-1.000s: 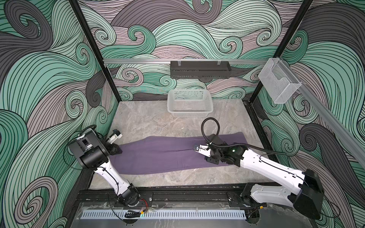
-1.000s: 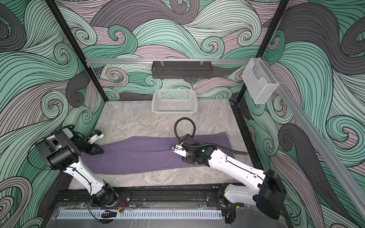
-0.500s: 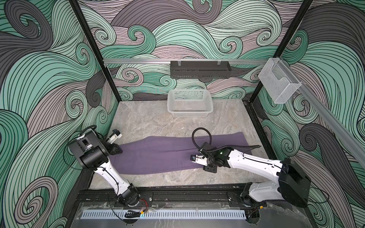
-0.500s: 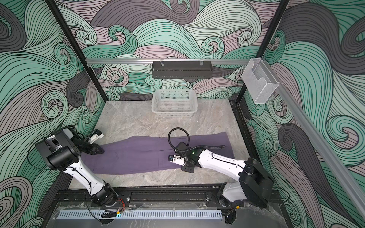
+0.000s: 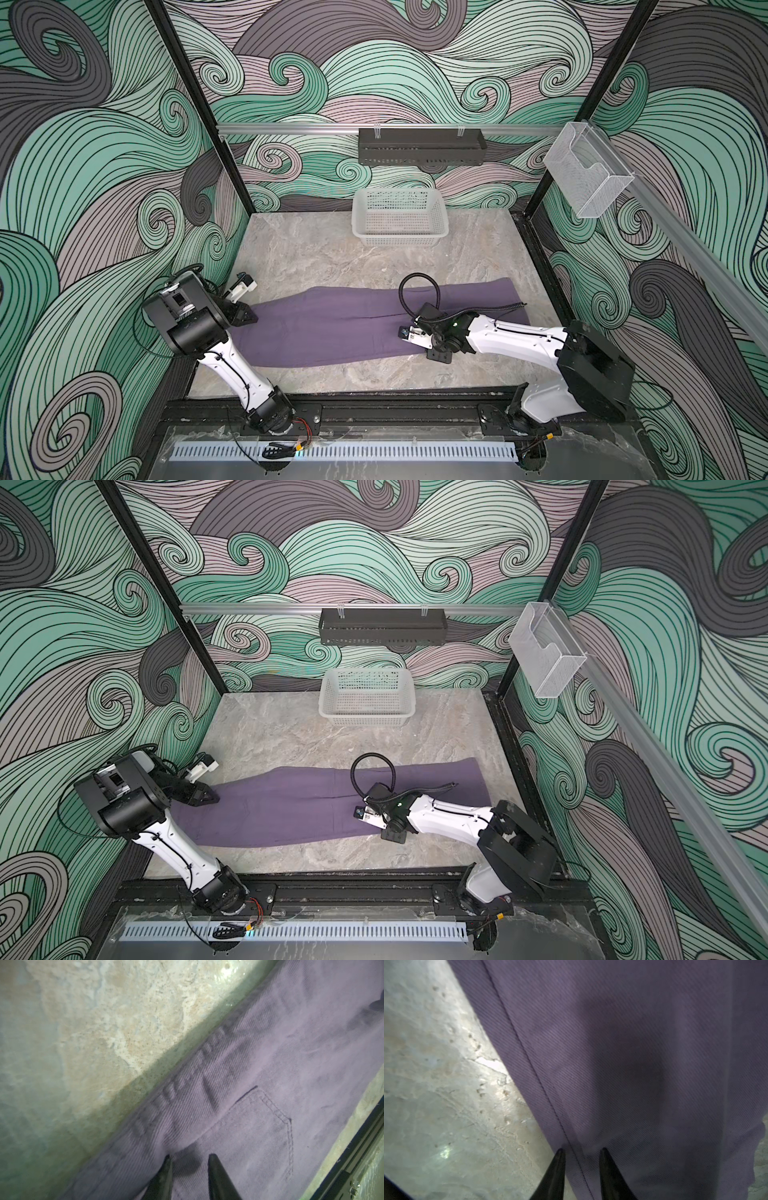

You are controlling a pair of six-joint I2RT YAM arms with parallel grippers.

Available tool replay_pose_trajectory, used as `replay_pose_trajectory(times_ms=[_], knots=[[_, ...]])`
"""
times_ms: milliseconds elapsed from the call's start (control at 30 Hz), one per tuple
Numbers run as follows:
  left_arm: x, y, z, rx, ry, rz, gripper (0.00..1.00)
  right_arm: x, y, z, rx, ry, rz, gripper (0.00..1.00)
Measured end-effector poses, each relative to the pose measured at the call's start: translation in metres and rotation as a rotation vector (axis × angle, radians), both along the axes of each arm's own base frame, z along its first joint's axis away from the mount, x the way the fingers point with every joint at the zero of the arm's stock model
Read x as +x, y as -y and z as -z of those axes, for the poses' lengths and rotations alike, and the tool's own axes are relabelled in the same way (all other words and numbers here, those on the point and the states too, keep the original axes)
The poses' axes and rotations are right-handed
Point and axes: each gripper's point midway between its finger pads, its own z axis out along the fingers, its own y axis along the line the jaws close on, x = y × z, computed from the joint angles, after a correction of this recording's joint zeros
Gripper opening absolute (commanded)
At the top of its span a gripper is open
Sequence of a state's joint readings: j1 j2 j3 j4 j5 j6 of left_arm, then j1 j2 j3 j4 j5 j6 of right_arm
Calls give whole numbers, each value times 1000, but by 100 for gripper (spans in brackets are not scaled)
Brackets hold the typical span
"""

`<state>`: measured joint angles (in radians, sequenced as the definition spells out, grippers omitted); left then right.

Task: Roll up the long pants
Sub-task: Fold the long pant at the center of the board.

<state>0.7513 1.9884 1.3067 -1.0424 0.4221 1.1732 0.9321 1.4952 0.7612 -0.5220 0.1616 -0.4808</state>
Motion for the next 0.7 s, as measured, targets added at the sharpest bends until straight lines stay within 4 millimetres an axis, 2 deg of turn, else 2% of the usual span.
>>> replay_pose_trajectory(times_ms=[567,700], knots=[[0,0,1,-4,-4,0,30,8,-7,3,-8,7,11,25],[0,0,1,-6,-5,-1,30,9,-6,4,-13,14,14,20]])
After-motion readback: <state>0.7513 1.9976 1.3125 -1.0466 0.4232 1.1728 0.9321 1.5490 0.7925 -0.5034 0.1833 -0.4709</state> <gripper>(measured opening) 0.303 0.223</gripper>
